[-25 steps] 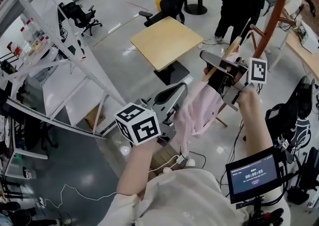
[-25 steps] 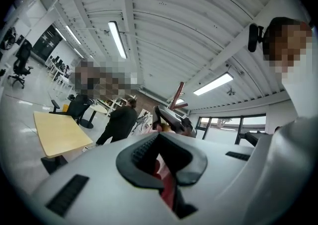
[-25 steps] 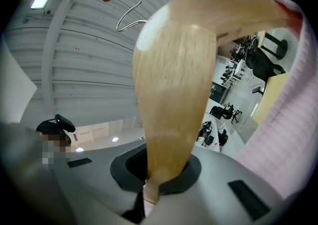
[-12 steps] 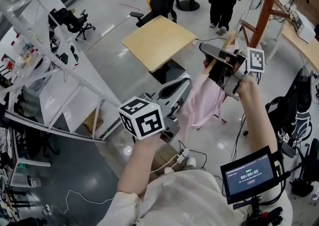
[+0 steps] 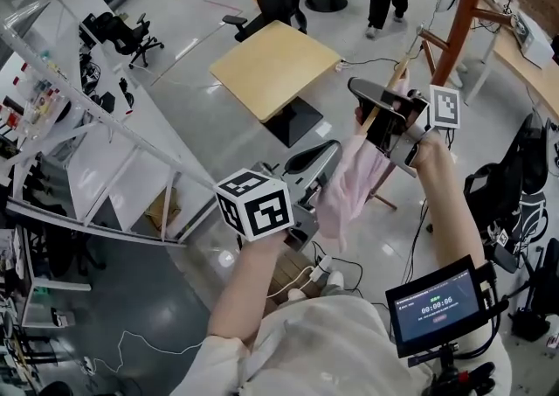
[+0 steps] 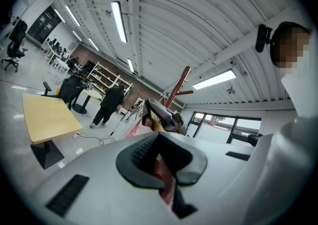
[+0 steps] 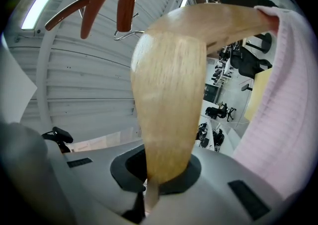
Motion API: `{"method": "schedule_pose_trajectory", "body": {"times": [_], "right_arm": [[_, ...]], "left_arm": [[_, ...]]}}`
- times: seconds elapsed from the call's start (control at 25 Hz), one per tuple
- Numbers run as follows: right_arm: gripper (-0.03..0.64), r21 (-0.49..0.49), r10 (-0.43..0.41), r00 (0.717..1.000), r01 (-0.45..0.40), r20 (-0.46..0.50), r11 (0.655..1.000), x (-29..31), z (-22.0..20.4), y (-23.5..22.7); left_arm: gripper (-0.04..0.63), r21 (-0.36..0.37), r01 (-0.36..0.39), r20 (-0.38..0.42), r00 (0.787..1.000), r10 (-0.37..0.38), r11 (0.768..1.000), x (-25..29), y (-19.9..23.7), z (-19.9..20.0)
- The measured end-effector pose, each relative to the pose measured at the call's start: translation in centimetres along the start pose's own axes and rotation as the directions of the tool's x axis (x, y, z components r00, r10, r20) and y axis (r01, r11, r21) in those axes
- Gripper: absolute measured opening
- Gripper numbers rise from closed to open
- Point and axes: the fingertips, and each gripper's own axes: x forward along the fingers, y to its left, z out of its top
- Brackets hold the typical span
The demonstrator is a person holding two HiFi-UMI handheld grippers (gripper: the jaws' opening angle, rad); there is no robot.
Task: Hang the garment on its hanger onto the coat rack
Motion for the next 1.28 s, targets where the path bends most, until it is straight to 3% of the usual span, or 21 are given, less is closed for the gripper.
{"method": "schedule_pose_trajectory", "body": {"times": [0.72, 1.28], "right_arm": [[0.011, 0.024, -0.029, 0.999, 0.028, 0.031, 0.999, -3.4, 0.0, -1.6], [0.011, 0.005, -0.141, 0.986, 0.141, 0.086, 0.99, -7.5, 1.3, -3.5]], "left_arm": [[0.006, -0.038, 0.037, -0.084, 0.996, -0.04, 0.999, 3.1, -0.1, -3.5], [0.006, -0.033, 0.045, -0.138, 0.989, -0.049, 0.998, 4.1, 0.3, -5.1]]}}
